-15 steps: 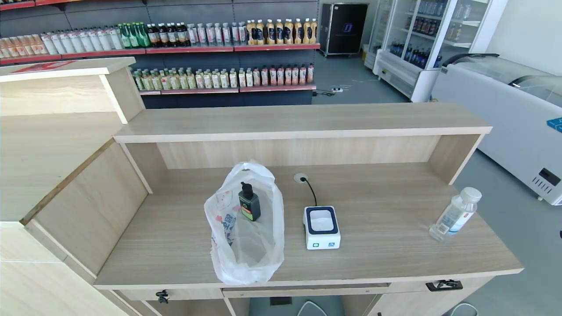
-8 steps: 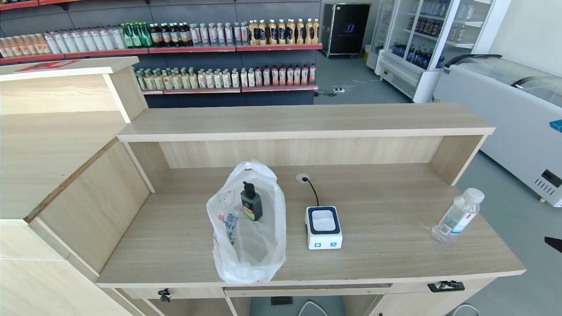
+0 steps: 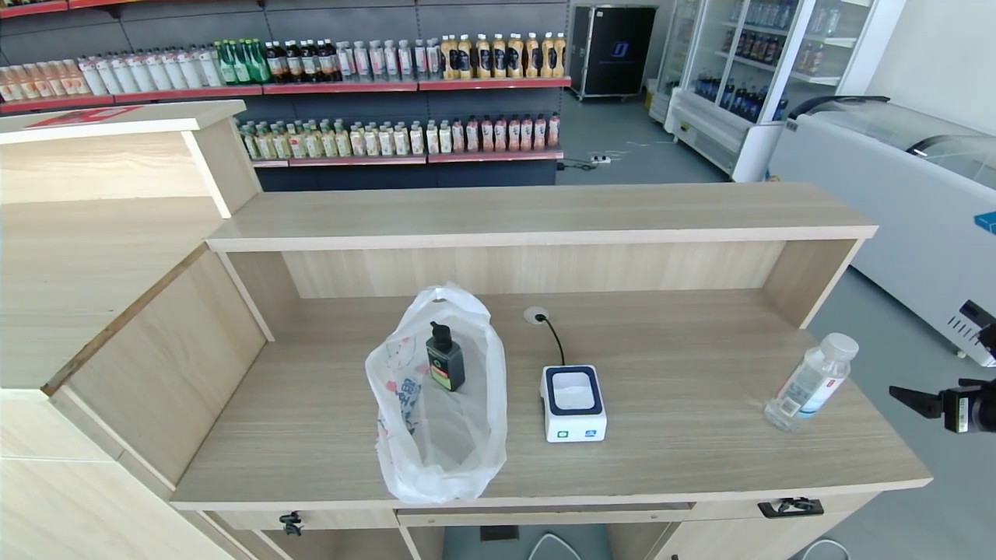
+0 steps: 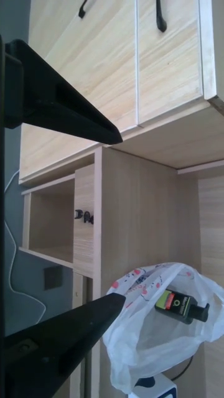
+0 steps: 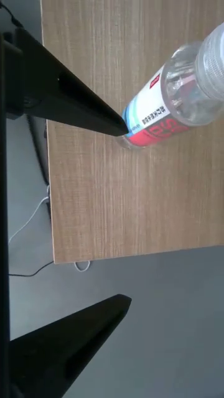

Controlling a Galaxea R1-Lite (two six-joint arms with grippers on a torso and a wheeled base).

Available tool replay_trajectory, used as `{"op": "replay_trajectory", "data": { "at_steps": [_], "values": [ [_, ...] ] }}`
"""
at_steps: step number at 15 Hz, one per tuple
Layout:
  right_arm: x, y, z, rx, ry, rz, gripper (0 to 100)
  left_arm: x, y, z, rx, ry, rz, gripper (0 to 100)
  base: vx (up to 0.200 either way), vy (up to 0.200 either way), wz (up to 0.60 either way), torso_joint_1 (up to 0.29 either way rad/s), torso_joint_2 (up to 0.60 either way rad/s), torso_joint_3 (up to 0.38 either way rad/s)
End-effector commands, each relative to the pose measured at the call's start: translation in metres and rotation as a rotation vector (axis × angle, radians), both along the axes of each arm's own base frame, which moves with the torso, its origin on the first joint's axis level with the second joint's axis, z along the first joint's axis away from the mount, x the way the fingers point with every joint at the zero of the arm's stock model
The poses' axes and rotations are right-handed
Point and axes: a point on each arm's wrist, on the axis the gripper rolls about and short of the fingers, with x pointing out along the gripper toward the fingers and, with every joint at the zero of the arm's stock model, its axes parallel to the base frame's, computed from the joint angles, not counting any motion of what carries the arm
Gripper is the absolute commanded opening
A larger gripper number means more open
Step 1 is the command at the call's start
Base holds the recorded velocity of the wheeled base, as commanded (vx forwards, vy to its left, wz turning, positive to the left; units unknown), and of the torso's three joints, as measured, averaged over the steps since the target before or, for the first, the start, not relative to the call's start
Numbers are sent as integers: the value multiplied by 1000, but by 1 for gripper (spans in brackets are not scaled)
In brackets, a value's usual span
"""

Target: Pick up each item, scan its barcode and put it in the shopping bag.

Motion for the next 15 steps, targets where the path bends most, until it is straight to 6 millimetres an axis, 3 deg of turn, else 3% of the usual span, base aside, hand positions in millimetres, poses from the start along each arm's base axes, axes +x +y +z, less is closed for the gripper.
{"op": "replay_trajectory", "data": {
  "at_steps": [1, 7, 15],
  "values": [
    [19, 10, -10, 6, 10, 59, 100, 0, 0, 0, 0, 0, 1, 100, 0, 0, 0, 0, 0, 0],
    [36, 34, -26, -12, 40, 162, 100, 0, 0, 0, 0, 0, 1, 100, 0, 0, 0, 0, 0, 0],
    [53, 39, -54, -48, 16, 209, 100, 0, 0, 0, 0, 0, 1, 100, 0, 0, 0, 0, 0, 0]
  ]
}}
